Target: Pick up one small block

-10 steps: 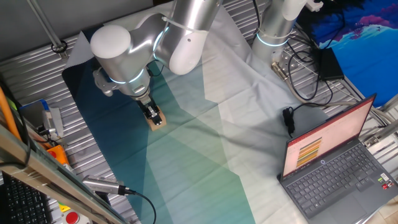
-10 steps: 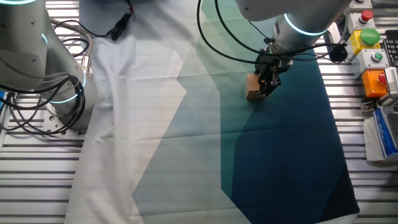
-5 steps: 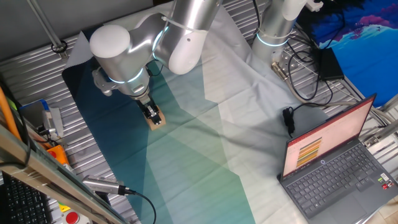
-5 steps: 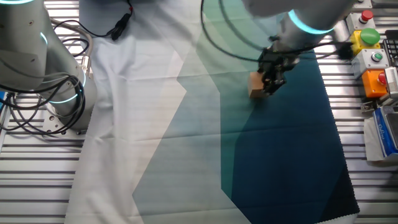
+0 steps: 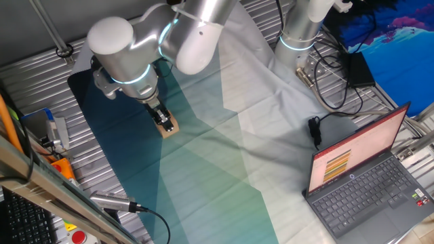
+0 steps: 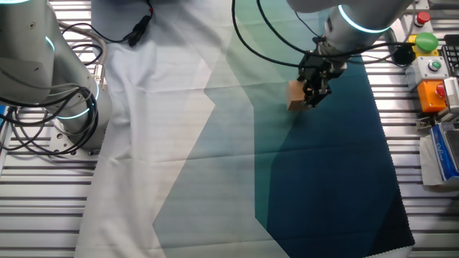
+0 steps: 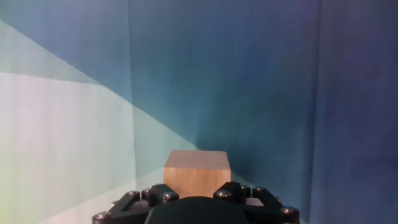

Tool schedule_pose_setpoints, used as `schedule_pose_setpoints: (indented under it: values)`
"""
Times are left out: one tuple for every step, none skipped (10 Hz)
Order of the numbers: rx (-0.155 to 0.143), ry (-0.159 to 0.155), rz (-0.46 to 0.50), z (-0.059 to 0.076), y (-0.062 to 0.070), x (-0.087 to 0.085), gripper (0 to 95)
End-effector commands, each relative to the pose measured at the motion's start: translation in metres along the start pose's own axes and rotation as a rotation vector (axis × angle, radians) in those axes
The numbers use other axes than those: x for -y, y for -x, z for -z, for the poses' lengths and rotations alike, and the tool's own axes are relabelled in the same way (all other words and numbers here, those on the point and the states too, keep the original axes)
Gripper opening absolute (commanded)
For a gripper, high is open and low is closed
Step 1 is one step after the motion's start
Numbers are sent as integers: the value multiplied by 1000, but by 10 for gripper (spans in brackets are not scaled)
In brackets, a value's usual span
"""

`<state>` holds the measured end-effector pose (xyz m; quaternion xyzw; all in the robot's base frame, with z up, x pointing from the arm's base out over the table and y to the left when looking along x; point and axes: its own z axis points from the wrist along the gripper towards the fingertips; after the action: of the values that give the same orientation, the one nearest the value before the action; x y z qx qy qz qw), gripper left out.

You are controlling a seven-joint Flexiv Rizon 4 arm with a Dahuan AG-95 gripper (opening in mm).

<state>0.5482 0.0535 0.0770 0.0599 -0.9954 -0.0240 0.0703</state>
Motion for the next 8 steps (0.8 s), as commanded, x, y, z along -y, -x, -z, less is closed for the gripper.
schedule_pose_setpoints:
  values:
    - [5,-3,7,-2,-1,0,0]
    - [6,-4,8,-2,-2,0,0]
    - [7,-4,9,-2,-2,0,0]
    - [7,-5,9,-2,-2,0,0]
    - [6,-5,9,-2,-2,0,0]
    - [6,-7,8,-2,-3,0,0]
    - [5,-8,7,-2,-3,0,0]
    - [5,-8,8,-2,-3,0,0]
